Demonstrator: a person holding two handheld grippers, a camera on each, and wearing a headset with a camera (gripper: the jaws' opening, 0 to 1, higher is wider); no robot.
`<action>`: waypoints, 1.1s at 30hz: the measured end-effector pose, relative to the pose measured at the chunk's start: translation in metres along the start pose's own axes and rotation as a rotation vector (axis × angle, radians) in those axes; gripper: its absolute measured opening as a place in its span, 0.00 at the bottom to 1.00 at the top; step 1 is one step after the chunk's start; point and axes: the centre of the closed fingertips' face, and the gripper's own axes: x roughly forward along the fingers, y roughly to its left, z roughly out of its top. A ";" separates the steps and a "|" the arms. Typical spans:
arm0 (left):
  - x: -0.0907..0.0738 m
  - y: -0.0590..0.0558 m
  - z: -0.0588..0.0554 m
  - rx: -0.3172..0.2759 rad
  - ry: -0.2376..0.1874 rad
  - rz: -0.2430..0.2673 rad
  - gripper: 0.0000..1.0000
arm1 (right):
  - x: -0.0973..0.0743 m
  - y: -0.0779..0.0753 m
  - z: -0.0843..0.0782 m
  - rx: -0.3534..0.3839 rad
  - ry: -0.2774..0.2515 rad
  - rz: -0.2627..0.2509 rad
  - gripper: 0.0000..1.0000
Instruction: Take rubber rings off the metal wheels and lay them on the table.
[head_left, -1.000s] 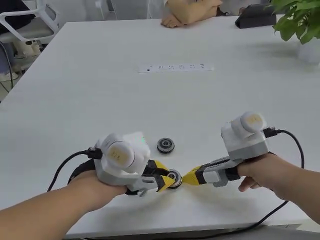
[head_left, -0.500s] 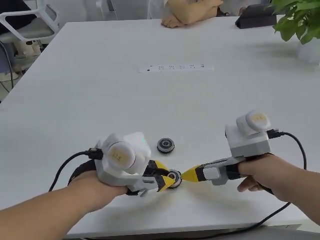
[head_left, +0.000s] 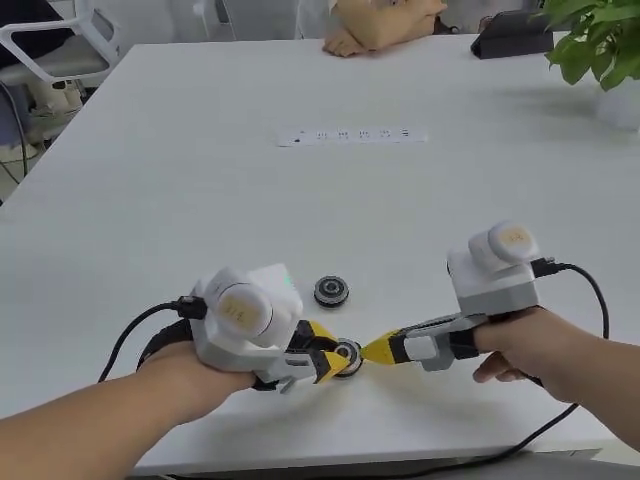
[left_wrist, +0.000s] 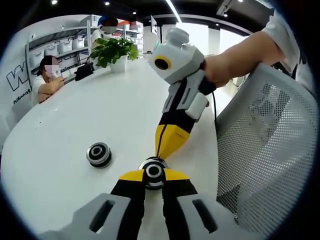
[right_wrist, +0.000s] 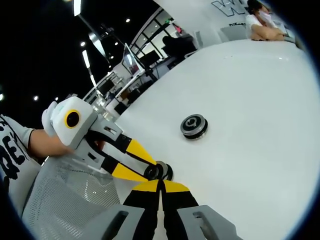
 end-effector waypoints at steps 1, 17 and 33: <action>0.000 0.000 0.000 0.000 0.000 0.000 0.07 | 0.000 0.001 0.000 -0.006 0.002 -0.003 0.00; 0.000 0.001 0.000 0.000 0.002 0.007 0.07 | 0.003 -0.003 0.002 -0.139 0.037 -0.043 0.00; 0.000 0.002 0.000 -0.003 0.001 0.007 0.07 | 0.003 -0.005 0.003 -0.063 0.013 -0.023 0.00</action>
